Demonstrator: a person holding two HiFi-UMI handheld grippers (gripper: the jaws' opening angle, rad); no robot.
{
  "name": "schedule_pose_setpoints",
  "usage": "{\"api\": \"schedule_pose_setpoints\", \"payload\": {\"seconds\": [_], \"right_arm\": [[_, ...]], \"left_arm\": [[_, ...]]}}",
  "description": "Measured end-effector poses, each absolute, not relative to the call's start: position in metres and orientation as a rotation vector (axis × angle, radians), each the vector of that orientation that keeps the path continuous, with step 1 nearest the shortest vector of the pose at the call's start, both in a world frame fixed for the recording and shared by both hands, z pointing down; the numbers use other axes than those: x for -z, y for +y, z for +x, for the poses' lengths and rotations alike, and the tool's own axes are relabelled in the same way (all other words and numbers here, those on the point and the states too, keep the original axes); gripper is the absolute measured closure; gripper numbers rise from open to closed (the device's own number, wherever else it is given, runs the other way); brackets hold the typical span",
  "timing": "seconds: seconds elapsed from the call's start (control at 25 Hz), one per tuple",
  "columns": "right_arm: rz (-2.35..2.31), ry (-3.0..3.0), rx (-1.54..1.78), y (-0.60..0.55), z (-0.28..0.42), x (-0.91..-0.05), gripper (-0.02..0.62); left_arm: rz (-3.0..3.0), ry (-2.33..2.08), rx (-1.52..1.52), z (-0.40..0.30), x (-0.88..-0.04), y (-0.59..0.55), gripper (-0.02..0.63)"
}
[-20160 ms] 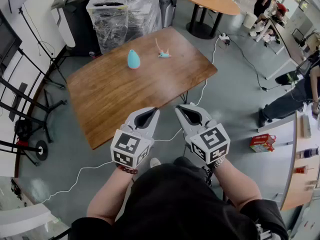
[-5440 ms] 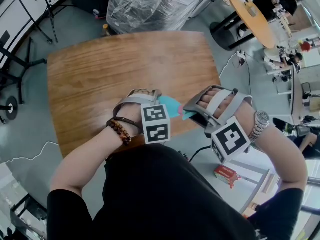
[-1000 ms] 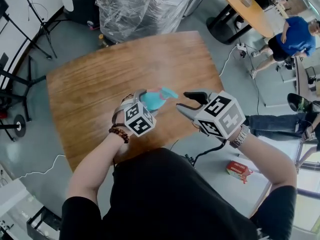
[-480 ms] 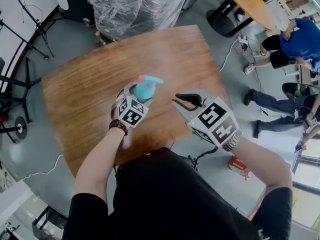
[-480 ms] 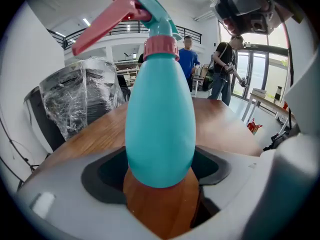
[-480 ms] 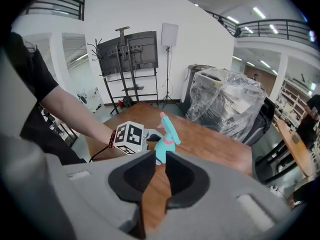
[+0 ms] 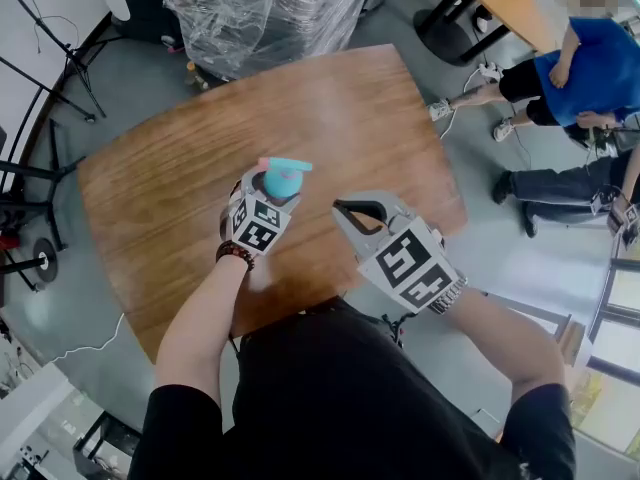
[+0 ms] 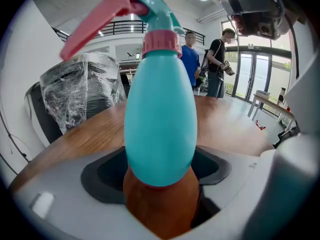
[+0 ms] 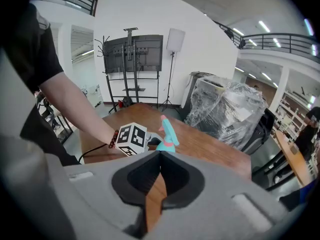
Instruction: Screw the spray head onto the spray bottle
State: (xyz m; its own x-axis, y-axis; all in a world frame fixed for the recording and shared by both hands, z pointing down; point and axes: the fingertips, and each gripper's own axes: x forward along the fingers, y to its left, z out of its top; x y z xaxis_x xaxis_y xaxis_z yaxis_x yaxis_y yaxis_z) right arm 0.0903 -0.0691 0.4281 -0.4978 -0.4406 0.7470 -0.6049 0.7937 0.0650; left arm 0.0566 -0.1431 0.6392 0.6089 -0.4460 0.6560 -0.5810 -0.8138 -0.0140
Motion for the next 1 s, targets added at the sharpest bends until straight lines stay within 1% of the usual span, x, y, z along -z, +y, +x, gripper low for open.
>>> {"api": "schedule_pose_setpoints", "payload": {"seconds": [0.28, 0.56, 0.68, 0.72, 0.84, 1.0], "right_arm": [[0.82, -2.206, -0.332, -0.066, 0.088, -0.444, 0.601], [0.896, -2.25, -0.369, -0.064, 0.081, -0.452, 0.603], [0.93, -2.267, -0.394, -0.063, 0.076, -0.456, 0.603], [0.94, -2.274, -0.4, -0.063, 0.074, -0.456, 0.603], [0.959, -2.277, -0.41, -0.061, 0.07, -0.459, 0.603], [0.992, -2.29, -0.416, -0.059, 0.064, -0.461, 0.603]], "left_arm": [[2.616, -0.843, -1.029, 0.053, -0.642, -0.143, 0.179], [2.581, -0.921, -0.99, 0.026, -0.623, -0.131, 0.189], [2.561, -0.948, -0.974, 0.014, -0.613, -0.119, 0.245], [2.562, -0.957, -0.968, 0.01, -0.609, -0.115, 0.275], [2.585, -0.979, -0.934, 0.005, -0.588, -0.103, 0.376], [2.646, -0.989, -0.851, 0.008, -0.553, -0.089, 0.529]]}}
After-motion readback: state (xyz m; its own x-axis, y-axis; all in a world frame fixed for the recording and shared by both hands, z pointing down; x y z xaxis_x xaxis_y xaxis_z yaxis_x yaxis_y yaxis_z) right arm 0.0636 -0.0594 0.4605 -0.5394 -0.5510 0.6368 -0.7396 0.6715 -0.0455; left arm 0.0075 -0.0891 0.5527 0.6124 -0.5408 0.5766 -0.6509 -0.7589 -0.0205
